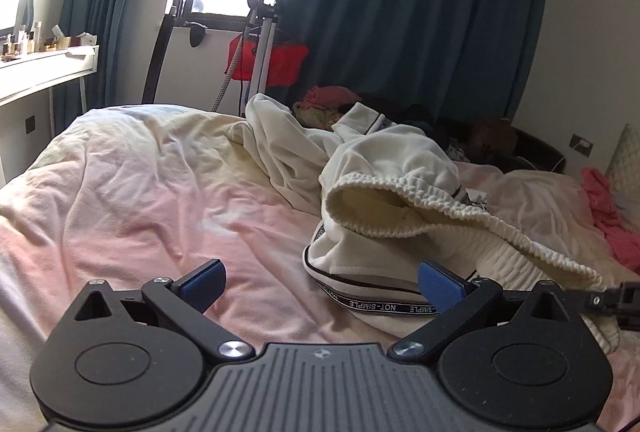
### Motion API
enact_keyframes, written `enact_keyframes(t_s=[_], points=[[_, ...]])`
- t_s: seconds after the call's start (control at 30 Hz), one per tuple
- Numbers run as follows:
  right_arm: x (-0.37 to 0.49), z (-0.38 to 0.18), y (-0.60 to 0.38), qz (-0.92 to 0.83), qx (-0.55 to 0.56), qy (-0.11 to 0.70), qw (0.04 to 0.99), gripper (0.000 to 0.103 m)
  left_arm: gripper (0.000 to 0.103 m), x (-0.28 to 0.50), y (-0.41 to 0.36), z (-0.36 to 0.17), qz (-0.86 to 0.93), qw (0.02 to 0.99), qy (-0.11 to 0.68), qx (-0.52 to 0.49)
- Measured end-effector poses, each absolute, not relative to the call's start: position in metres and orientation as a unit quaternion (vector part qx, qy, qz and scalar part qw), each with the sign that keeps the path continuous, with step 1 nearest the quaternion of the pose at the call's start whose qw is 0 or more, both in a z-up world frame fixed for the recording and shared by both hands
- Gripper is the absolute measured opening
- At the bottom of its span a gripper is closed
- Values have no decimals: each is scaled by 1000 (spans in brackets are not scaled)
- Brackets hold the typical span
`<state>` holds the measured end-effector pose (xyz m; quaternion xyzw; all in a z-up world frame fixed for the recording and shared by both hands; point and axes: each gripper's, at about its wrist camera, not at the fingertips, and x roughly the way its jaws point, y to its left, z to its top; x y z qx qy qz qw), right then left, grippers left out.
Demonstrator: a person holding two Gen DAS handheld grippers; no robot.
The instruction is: Fold clothes
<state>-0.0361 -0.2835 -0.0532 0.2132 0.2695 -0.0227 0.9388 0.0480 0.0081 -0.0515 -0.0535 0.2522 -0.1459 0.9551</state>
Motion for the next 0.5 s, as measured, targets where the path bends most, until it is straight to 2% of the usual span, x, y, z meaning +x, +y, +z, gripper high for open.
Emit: enact_keyframes(t_s=[0.03,0.07,0.1,0.23,0.43,0.5], points=[[-42,-49,-281,-30,200,255,946,65,103,48,4,-53,-149,954,254,-48],[-48,-45,-279,-36,187,240,952,77,103,48,1,-55,-152,954,256,-43],[-50,-42,-279,-34,178,227,957,80,103,47,-1,-56,-156,953,258,-39],[-42,-40,-266,13,146,215,965,80,103,46,-9,-60,-162,953,256,-18],[22,-40,-236,73,57,248,964,64,103,50,-5,-58,-141,956,259,-10],[44,-44,-231,72,40,263,961,52,103,51,-1,-57,-128,958,255,-5]])
